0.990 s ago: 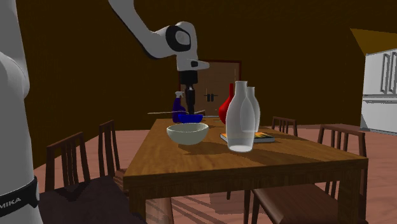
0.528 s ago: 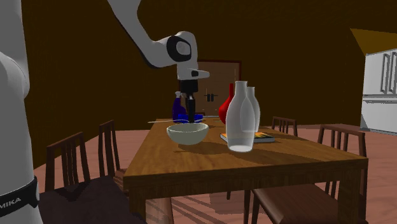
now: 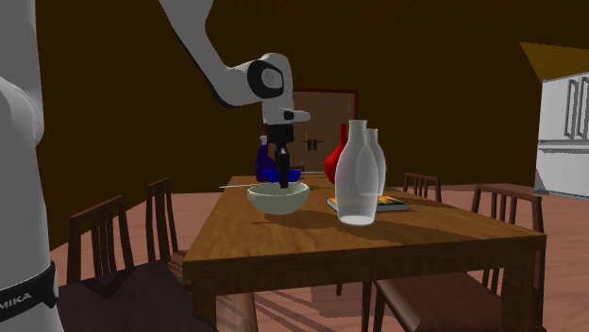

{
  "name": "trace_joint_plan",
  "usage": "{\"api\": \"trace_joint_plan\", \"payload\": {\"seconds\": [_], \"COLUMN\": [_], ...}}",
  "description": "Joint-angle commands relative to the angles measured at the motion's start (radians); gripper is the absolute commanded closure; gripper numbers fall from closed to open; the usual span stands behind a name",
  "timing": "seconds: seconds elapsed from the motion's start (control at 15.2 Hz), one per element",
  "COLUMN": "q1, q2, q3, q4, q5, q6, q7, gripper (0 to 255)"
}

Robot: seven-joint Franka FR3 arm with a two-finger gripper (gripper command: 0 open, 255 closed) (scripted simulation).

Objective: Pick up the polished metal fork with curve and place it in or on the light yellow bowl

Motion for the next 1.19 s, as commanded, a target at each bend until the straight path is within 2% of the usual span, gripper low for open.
{"api": "trace_joint_plan", "payload": {"seconds": [0.0, 0.07, 0.4, 0.66, 1.12], "q1": [0.0, 0.0, 0.0, 0.0, 0.001], "q2": [0.0, 0.0, 0.0, -0.076, -0.076], "q3": [0.0, 0.0, 0.0, 0.001, 0.001], "q4": [0.0, 0.0, 0.0, 0.048, 0.048], "q5": [0.0, 0.0, 0.0, 0.023, 0.023], "q6": [0.0, 0.0, 0.0, -0.122, -0.122], "q7": [0.0, 0.0, 0.0, -0.016, -0.016], "gripper": [255, 0, 0, 0, 0]}}
